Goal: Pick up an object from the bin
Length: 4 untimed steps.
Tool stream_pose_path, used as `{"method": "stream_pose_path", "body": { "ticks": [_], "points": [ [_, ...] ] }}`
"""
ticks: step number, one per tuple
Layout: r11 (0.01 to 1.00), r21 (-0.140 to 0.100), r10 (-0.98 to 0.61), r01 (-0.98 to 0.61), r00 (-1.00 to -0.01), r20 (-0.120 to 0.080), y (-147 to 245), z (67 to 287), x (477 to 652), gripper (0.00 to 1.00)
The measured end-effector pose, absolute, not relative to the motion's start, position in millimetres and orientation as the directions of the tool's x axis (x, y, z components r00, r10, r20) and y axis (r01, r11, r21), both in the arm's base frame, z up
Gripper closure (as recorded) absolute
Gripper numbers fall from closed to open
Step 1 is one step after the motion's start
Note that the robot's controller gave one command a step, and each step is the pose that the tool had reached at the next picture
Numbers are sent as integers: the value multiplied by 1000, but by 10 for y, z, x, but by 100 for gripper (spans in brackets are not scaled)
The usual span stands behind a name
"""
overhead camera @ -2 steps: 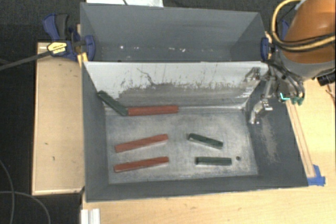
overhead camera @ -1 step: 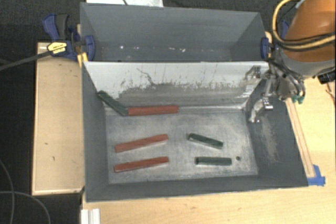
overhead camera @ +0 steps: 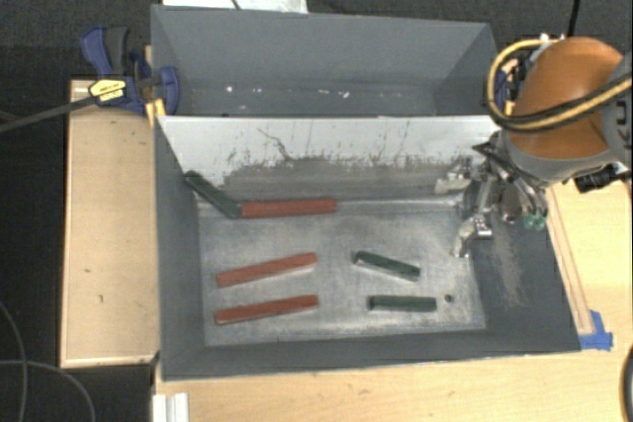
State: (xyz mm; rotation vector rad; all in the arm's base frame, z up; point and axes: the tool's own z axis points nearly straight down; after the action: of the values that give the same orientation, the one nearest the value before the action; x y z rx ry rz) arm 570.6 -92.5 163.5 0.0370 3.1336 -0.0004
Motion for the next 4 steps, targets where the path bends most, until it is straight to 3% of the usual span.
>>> {"method": "stream_pose_path", "body": {
  "ticks": [1, 2, 3, 4],
  "points": [
    [1000, -1, -12, -12, -1000, -5, -864, 945, 5307, 0],
    [1000, -9, -13, -13, -1000, -3, -832, 754, 5271, 0],
    [999, -5, -42, -42, -999, -14, -560, 727, 5340, 0],
    [998, 1, 68, 68, -997, -26, -261, 758, 5149, 100]
  ]
}}
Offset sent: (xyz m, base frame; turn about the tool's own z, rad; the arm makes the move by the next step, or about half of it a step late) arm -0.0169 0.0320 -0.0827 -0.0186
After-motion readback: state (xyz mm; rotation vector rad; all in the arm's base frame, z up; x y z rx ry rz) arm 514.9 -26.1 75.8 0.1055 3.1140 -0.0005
